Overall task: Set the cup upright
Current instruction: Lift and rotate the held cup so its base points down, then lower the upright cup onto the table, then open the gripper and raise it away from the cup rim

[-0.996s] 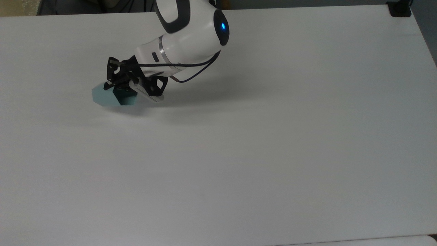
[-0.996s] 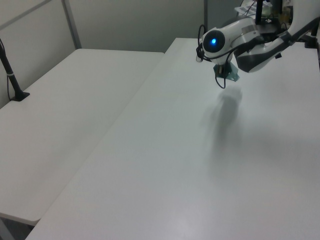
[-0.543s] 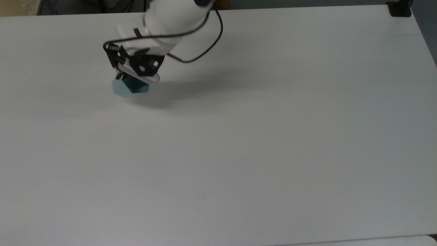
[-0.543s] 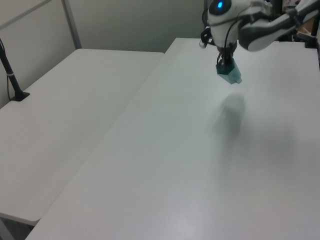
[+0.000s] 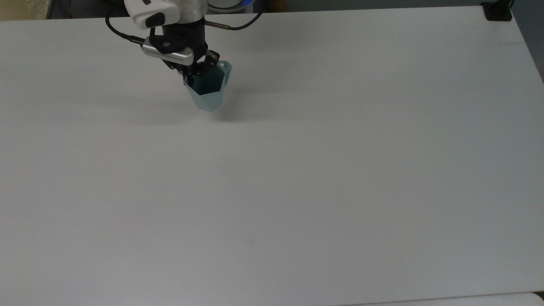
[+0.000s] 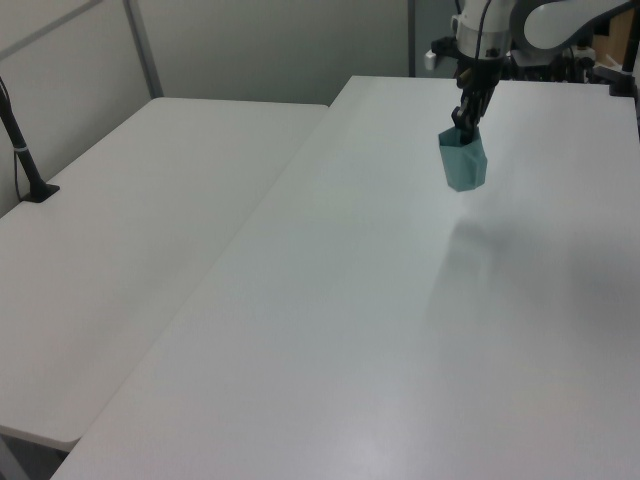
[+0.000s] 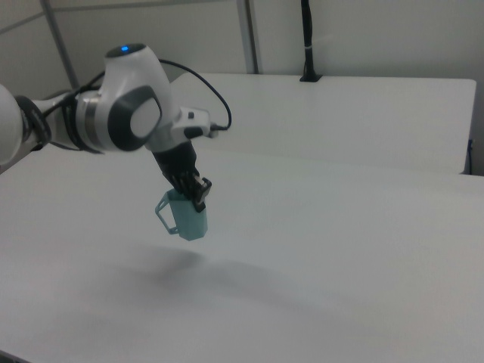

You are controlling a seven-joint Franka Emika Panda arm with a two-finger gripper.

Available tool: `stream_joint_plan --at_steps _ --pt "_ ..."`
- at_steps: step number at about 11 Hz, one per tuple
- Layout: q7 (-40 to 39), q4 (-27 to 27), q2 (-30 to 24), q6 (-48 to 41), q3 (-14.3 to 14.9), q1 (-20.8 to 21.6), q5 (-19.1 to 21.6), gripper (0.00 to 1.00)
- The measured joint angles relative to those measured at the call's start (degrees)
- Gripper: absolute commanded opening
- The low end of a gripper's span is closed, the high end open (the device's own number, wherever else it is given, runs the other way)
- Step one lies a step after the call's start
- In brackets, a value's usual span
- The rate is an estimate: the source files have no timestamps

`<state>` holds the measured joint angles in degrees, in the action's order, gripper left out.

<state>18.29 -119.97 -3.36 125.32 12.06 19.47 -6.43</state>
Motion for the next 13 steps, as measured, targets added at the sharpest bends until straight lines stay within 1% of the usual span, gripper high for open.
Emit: stream_joint_plan --at_steps 1,2,4,7,11,12,13 --pt "0.0 -2.3 -0.4 3.6 0.6 0.0 2.9 0.0" --pt "0.0 -5.8 -1.0 8.8 1.5 0.0 6.5 0.0" --pt "0.2 -10.3 -1.8 14.7 1.9 0.0 10.4 0.0" --pt "1.6 -12.6 -1.7 15.7 1.8 1.1 11.1 0.0" --pt "2.9 -12.9 1.7 19.4 1.6 2.1 11.1 0.0" --pt "2.9 -12.9 1.8 19.8 1.6 2.2 11.1 0.32" --pt "2.9 -12.9 1.8 19.8 1.6 2.2 11.1 0.78"
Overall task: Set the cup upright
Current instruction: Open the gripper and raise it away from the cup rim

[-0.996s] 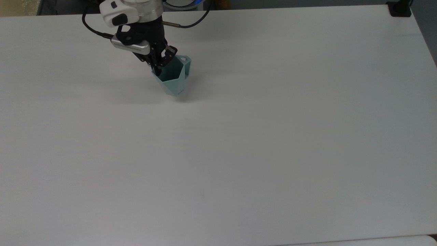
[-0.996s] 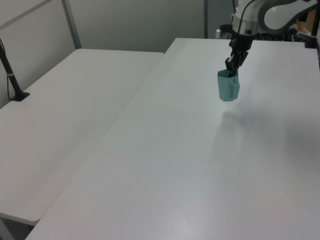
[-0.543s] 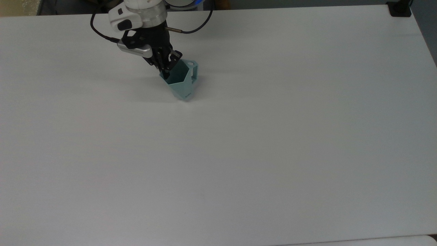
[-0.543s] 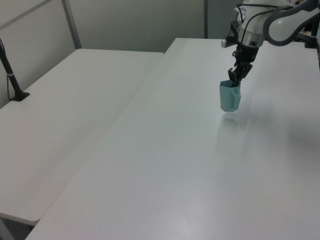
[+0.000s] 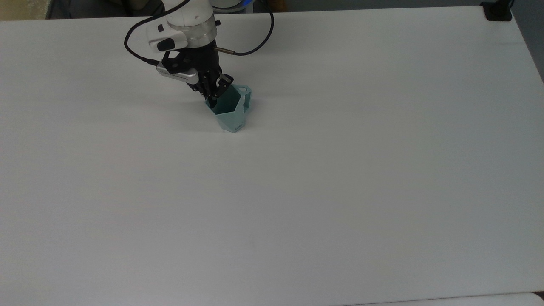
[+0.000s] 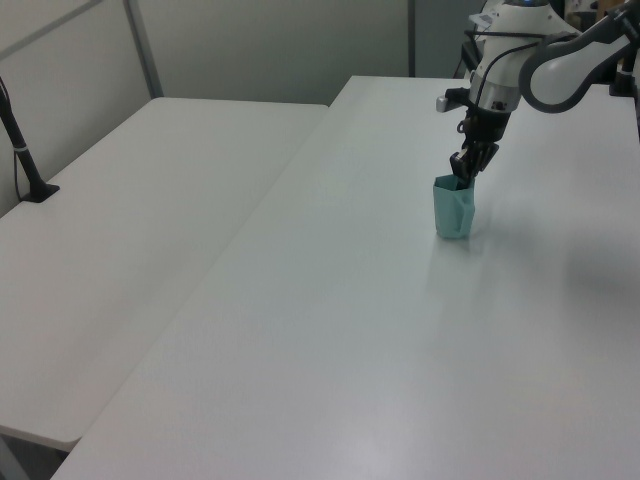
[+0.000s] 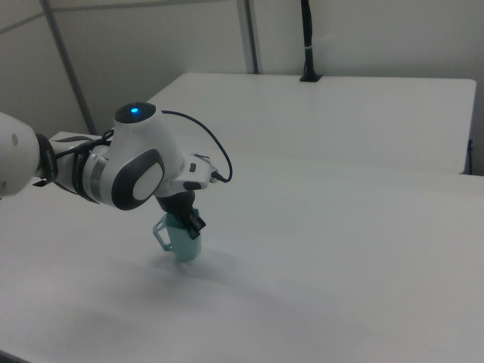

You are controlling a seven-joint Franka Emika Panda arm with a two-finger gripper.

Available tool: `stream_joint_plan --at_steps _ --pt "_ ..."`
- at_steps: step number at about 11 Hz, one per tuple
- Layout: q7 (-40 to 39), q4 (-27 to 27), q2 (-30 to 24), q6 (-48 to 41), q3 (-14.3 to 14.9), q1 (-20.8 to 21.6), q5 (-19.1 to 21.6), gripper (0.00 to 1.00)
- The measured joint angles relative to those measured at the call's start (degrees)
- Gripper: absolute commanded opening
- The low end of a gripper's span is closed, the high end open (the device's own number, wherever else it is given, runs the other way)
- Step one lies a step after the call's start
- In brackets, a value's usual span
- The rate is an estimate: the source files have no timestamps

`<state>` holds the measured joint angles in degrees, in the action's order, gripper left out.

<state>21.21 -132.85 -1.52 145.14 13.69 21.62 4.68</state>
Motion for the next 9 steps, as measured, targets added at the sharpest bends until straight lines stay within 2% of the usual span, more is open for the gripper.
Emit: stream_joint_plan --at_steps 1,4,9 --pt "0.0 0.0 0.0 0.0 0.0 0.0 0.0 1.0" --pt "0.0 1.7 -0.3 -2.7 0.1 -0.1 0.0 1.0" --pt "0.0 11.0 -3.6 -14.4 0.1 -0.2 0.0 1.0"
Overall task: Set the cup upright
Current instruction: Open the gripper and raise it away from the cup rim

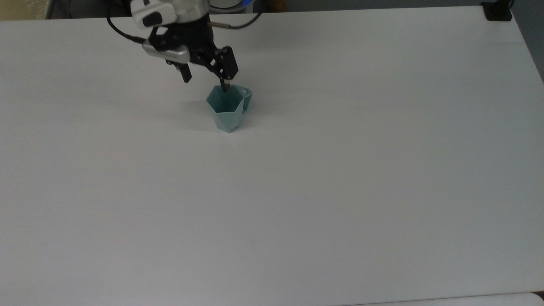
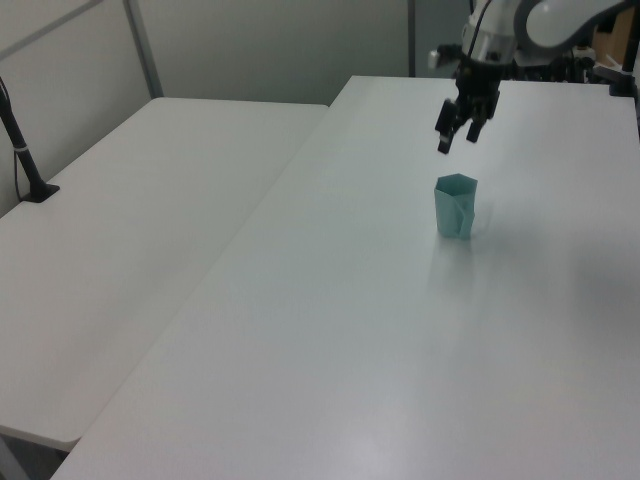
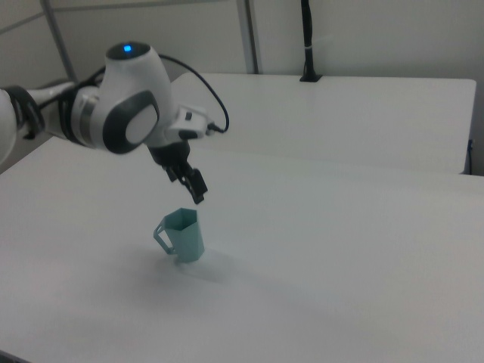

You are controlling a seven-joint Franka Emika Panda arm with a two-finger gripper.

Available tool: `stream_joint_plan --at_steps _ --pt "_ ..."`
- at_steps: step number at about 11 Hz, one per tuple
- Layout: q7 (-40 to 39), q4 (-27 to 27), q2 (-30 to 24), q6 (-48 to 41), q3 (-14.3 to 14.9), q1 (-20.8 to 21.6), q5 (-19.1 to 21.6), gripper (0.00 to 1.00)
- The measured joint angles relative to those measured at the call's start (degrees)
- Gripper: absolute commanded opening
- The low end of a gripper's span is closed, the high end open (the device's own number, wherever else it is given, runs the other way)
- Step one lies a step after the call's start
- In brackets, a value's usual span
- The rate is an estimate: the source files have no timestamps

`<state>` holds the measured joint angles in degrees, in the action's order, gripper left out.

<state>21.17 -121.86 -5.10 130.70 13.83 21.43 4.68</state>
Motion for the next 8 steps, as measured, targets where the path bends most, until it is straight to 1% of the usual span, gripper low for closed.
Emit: stream_joint_plan --at_steps 1,2,3,4,5,6,7,8 --pt "-0.1 3.3 -0.8 -3.7 0.7 -0.1 0.0 1.0" --pt "-2.8 7.0 -1.3 -9.6 1.7 -0.2 -0.8 1.0" --pt "-8.0 10.6 -1.8 -17.8 2.5 -0.4 -3.2 1.0" --pt "-13.2 13.1 -2.2 -24.3 3.0 -0.5 -6.0 1.0" --pt "-17.7 14.9 -2.4 -28.6 3.1 -0.9 -7.8 1.0" --pt "-21.3 16.6 -2.5 -31.6 3.1 -1.5 -8.4 1.0" --pt "-23.8 18.0 -2.6 -34.1 3.1 -2.1 -8.5 1.0" --pt "-24.7 18.6 -2.7 -35.0 3.1 -2.5 -8.5 1.0"
